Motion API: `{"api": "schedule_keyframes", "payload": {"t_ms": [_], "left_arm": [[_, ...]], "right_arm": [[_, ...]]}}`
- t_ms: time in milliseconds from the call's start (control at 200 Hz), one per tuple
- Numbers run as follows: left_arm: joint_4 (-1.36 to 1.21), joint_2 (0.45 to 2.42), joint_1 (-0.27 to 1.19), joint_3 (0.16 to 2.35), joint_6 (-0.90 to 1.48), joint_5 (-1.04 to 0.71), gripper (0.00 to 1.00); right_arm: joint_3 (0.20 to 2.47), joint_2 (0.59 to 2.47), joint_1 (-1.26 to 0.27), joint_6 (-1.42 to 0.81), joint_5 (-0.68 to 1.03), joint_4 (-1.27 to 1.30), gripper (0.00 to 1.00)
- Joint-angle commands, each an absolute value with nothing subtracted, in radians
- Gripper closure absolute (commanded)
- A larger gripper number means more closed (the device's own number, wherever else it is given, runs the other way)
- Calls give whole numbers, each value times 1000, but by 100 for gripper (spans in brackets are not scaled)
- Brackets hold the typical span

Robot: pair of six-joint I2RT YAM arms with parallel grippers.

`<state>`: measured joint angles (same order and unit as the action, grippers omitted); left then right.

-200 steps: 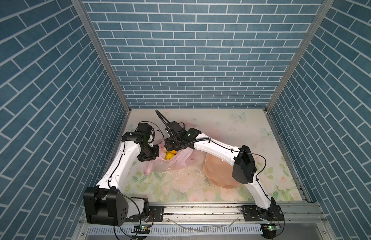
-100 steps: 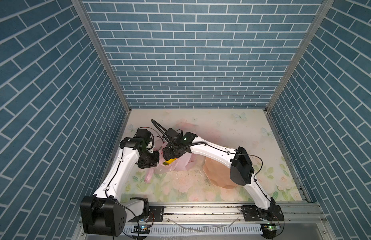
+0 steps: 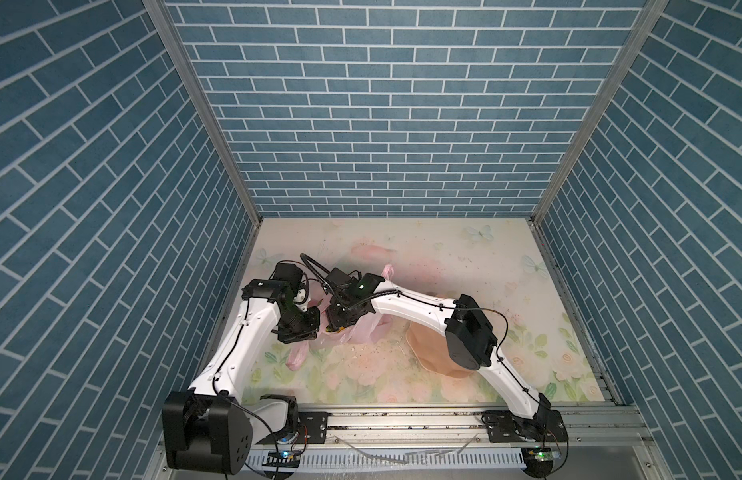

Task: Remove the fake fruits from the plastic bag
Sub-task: 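Close the right gripper on the yellow fruit while the left holds the handle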

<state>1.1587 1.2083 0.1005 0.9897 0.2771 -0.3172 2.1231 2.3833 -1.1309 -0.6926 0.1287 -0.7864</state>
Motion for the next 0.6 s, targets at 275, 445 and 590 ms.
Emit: {"api": "schedule_keyframes", "payload": {"t_ms": [275,445,590], "left_arm": [[1121,1234,95,983,303,-336,100],[1110,1243,95,980,305,-340,100],[1101,1252,95,983,308,-348,100]], "right_arm": [[2114,2417,-1089,-752,125,-735,37],[2128,2436,-1067,-773,112,-710,35],[2187,2480,-1052,-776,114,-721,37]]}}
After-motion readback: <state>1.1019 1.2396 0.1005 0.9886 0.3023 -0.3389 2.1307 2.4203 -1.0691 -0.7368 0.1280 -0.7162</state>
